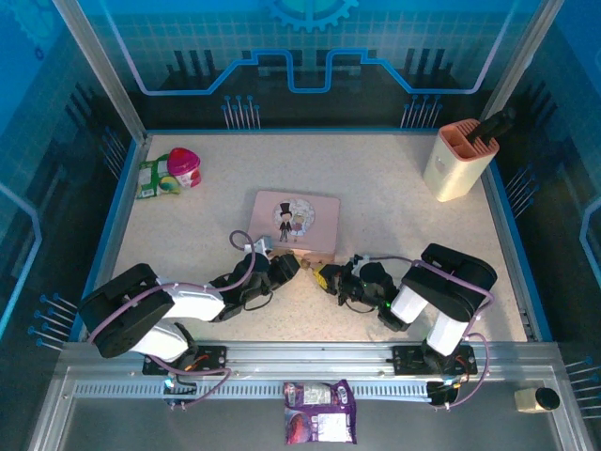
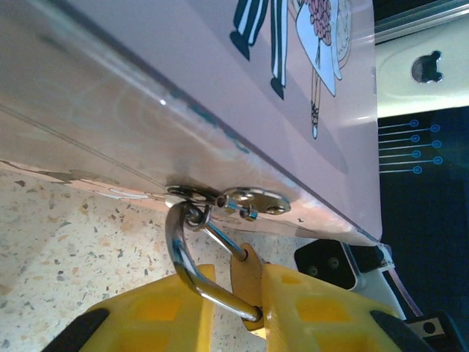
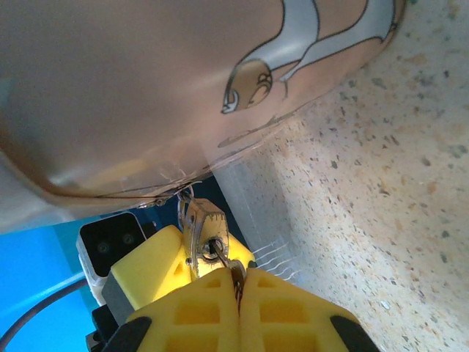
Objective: Unlock a padlock with a key
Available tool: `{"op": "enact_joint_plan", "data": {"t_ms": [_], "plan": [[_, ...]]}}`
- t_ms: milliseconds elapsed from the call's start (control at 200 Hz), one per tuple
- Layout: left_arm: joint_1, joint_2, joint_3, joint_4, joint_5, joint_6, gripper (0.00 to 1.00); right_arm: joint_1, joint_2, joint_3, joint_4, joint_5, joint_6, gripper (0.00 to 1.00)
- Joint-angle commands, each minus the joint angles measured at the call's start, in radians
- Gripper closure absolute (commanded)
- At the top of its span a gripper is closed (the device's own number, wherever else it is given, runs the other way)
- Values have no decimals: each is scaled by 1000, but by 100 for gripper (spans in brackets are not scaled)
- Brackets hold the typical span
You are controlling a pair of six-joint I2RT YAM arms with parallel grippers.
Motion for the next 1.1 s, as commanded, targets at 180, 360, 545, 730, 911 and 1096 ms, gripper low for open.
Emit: {"op": "enact_joint_plan", "data": {"t_ms": [180, 360, 545, 730, 911, 1096], "plan": [[-19, -53, 36, -111, 9, 6, 59, 53, 55, 43, 75, 17, -63, 100], [-17, -72, 25, -150, -23, -8, 52, 67, 29, 42, 73, 31, -101, 100], [-9, -66, 37, -146, -20, -2, 51, 94, 51, 42, 75, 35, -108, 100], [6, -33, 40, -98, -7, -5, 53, 115, 59, 44, 75, 39, -114, 100], [10, -1, 51, -65, 8, -8, 59, 131, 67, 46, 76, 47, -113, 100], [14, 10, 54, -57, 18, -6, 71, 137, 67, 46, 76, 56, -117, 100]]}}
